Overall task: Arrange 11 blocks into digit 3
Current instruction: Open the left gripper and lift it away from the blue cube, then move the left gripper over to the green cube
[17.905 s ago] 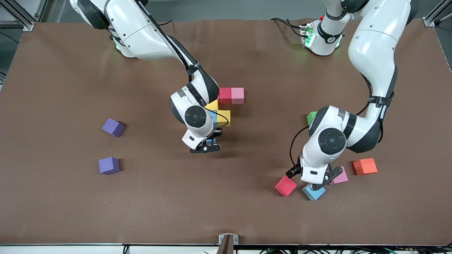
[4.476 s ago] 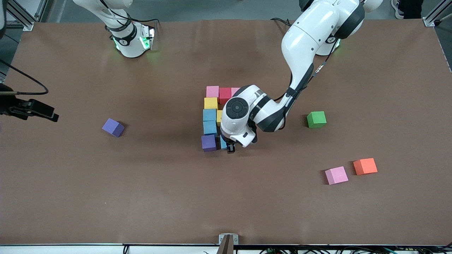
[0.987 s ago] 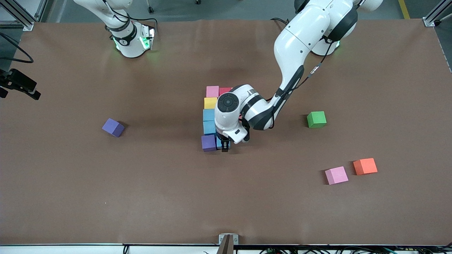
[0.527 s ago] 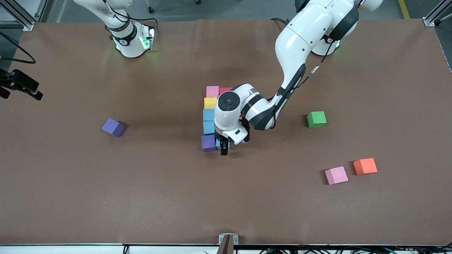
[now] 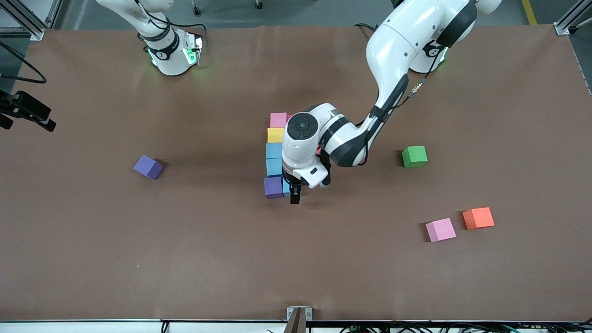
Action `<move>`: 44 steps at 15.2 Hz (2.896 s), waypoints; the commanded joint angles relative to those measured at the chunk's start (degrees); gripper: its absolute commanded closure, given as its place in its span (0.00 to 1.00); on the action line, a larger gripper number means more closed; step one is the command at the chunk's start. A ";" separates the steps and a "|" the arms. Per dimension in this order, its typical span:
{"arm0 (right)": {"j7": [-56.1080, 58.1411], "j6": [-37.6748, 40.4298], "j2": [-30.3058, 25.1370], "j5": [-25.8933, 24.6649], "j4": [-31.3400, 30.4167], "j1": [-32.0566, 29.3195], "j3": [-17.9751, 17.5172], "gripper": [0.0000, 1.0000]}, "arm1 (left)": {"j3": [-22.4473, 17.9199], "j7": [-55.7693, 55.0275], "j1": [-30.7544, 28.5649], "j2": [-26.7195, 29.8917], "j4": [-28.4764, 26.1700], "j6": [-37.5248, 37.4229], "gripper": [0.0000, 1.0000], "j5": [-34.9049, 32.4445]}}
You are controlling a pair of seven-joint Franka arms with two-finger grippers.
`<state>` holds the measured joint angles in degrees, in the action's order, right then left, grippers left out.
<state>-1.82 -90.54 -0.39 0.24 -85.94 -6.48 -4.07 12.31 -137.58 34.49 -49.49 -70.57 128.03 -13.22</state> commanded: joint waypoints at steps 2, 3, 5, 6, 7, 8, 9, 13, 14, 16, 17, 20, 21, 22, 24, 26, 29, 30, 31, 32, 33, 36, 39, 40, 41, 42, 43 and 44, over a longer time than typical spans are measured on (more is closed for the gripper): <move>-0.02 0.10 0.30 -0.24 0.42 0.76 0.29 0.00 | 0.43 5.21 -2.05 3.17 -0.71 -4.18 0.00 -0.50; -0.02 0.10 0.47 -0.24 0.42 0.94 0.29 0.00 | 0.43 6.26 -2.58 3.52 -0.71 -4.89 0.00 -0.58; -0.02 0.10 0.47 -0.24 0.42 2.34 1.69 0.00 | 0.43 10.29 -4.16 3.70 -0.80 -6.38 0.00 -0.49; -0.02 0.01 0.47 -0.32 0.42 3.91 3.17 0.00 | 0.34 11.71 -4.86 3.70 -0.80 -6.73 0.00 -0.49; -0.02 0.01 0.47 -0.32 0.42 5.76 5.02 0.00 | 0.34 13.20 -5.65 3.70 -0.80 -6.83 0.00 -0.49; -0.02 0.01 0.47 -0.24 0.42 7.86 7.21 0.00 | 0.34 14.87 -6.70 3.70 -0.80 -6.83 0.00 -0.49; -0.02 0.10 0.47 -0.24 0.42 9.54 9.06 0.00 | 0.34 16.37 -7.32 3.70 -0.71 -6.74 0.00 -0.49; 0.07 0.10 0.47 -0.15 0.51 9.82 9.69 0.00 | 0.34 22.78 -10.39 3.61 -0.80 -6.83 0.00 -0.67; -0.02 0.10 0.47 -0.06 0.51 9.73 9.69 0.00 | 0.34 25.50 -11.71 3.70 -0.97 -6.91 0.00 -0.50; -0.02 0.10 0.47 -0.06 0.51 9.64 9.69 0.00 | 0.17 29.37 -13.04 3.52 -0.80 -8.23 0.00 -0.58; -0.02 0.10 0.47 -0.06 0.51 9.64 9.69 0.00 | 0.26 32.00 -14.35 3.61 -0.80 -8.23 0.00 -0.58; 0.07 0.01 0.47 0.12 0.51 9.55 9.69 0.00 | 0.26 39.12 -17.25 3.43 -0.89 -8.23 0.00 -0.58; 0.07 0.01 0.47 0.12 0.51 9.47 9.61 0.00 | 0.26 41.58 -18.48 3.35 -0.89 -8.23 0.00 -0.58; 0.07 0.01 0.56 0.12 0.51 8.68 9.34 0.00 | 0.26 43.69 -19.54 3.26 -0.89 -8.23 0.00 -0.58; 0.50 0.01 0.56 0.20 0.51 7.80 9.08 0.00 | 0.26 47.56 -21.38 3.17 -1.15 -8.32 0.00 -0.58; 0.59 0.01 0.56 0.20 0.51 6.14 7.07 0.00 | 0.26 54.22 -22.70 4.04 -2.81 -10.93 0.00 -0.76; 0.59 0.01 0.56 0.12 0.51 4.63 5.56 0.00 | 0.26 61.89 -24.46 8.68 -8.68 -12.54 0.00 -1.37; 0.59 0.01 0.47 0.12 0.51 4.63 5.56 0.00 | 0.34 64.35 -25.86 10.36 -11.41 -12.10 0.00 -1.46; 0.59 0.01 0.47 0.12 0.60 4.72 5.56 0.00 | 0.43 67.15 -27.01 12.29 -13.87 -11.84 0.00 -1.37; 0.59 0.01 0.47 0.03 0.51 4.72 5.56 0.00 | 0.43 70.32 -27.71 14.40 -16.77 -11.84 0.00 -1.37; 0.59 0.01 0.47 0.03 0.60 4.89 5.56 0.00 | 0.43 73.39 -28.50 16.77 -19.93 -11.31 0.00 -1.37; 0.59 0.10 0.47 -0.24 0.60 4.98 5.56 0.00 | 2.00 84.90 -34.12 23.98 -32.31 -6.06 0.00 -0.50; 0.68 0.10 0.47 -0.41 0.60 5.07 5.56 0.00 | 11.21 93.09 -46.05 31.10 -48.22 5.79 0.00 -0.41; 0.68 0.10 0.47 -0.41 0.60 5.07 5.56 0.00 | 14.55 95.72 -50.27 32.08 -51.92 7.83 0.00 -0.41; 0.68 0.19 0.47 -0.41 0.60 5.07 5.56 0.00 | 17.89 99.14 -53.79 33.22 -54.65 8.11 0.00 -0.41; 0.68 0.19 0.47 -0.41 0.60 5.07 5.56 0.00 | 20.79 103.53 -57.48 34.10 -57.37 8.29 0.00 -0.41; 0.68 0.19 0.47 -0.41 0.60 4.98 5.56 0.00 | 23.08 108.53 -61.00 34.28 -59.23 8.38 0.00 -0.41; 0.68 0.19 0.47 -0.41 0.60 4.98 5.56 0.00 | 24.76 113.28 -63.90 34.28 -60.55 8.38 0.00 -0.41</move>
<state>-1.76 -90.63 -0.06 0.23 -85.91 -0.53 2.31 33.26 -32.49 -23.51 -18.40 -125.59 134.80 -13.44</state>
